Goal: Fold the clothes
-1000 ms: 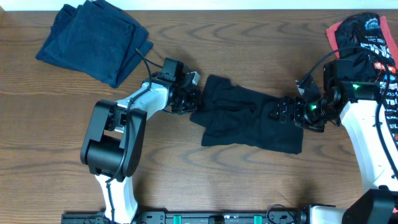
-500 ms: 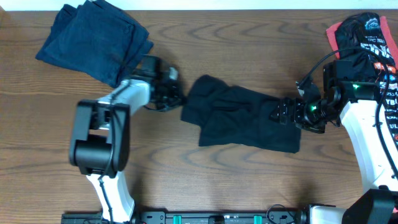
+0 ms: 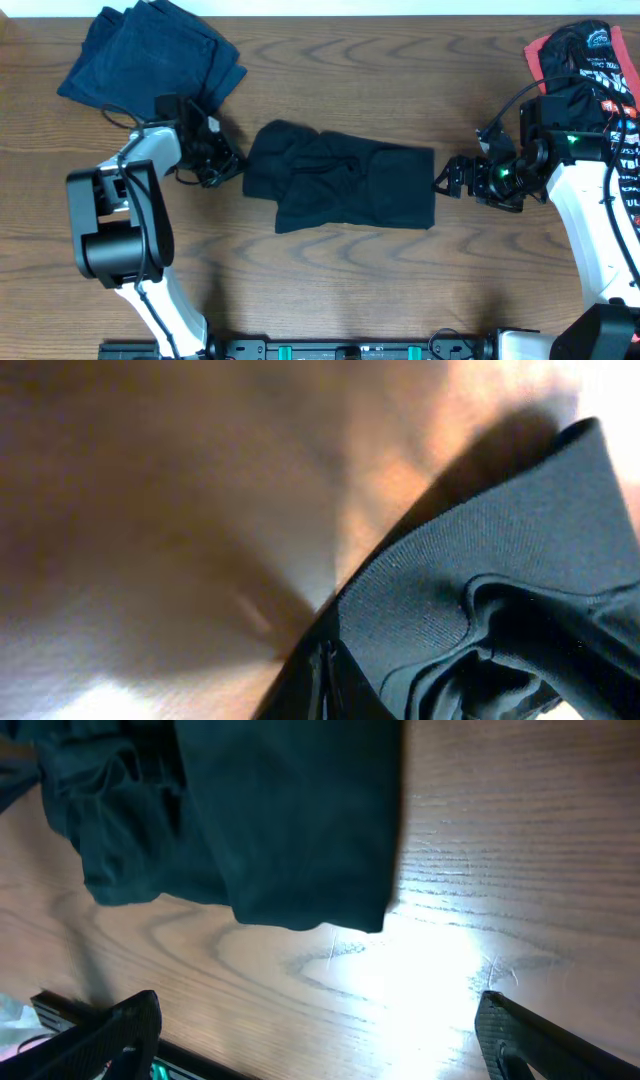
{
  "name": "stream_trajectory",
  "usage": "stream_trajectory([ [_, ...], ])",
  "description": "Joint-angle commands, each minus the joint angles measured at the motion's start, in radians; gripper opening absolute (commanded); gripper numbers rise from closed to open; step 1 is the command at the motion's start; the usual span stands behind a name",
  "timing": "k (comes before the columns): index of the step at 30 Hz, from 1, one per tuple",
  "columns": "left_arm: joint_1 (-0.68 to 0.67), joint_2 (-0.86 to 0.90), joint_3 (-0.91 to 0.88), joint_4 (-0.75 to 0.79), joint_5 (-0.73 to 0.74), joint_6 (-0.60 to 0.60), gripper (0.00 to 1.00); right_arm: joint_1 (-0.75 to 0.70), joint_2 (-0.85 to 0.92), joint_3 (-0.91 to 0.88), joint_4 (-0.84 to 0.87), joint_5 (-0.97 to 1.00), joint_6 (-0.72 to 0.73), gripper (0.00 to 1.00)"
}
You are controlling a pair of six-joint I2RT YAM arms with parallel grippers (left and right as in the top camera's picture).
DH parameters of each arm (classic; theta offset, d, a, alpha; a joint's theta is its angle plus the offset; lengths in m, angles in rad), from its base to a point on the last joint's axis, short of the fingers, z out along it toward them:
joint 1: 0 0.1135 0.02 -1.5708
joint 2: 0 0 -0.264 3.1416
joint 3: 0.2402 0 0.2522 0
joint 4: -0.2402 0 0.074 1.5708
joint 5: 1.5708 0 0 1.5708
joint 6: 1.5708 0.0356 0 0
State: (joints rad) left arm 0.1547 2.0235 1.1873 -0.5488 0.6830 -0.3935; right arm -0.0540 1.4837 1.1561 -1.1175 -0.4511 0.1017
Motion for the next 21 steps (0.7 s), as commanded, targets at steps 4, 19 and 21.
stream_trajectory([
  [4, 0.030, 0.027, -0.031, -0.130, -0.135, -0.005, 0.06, -0.010, -0.007, 0.006, 0.010, 0.003, -0.013, 0.98],
  [19, 0.035, -0.009, -0.031, -0.151, -0.214, 0.138, 0.98, -0.010, -0.007, 0.006, 0.024, 0.003, -0.013, 0.98],
  [21, 0.035, -0.009, -0.031, -0.162, -0.249, 0.138, 0.98, -0.010, -0.007, 0.006, 0.024, 0.003, -0.013, 0.98],
])
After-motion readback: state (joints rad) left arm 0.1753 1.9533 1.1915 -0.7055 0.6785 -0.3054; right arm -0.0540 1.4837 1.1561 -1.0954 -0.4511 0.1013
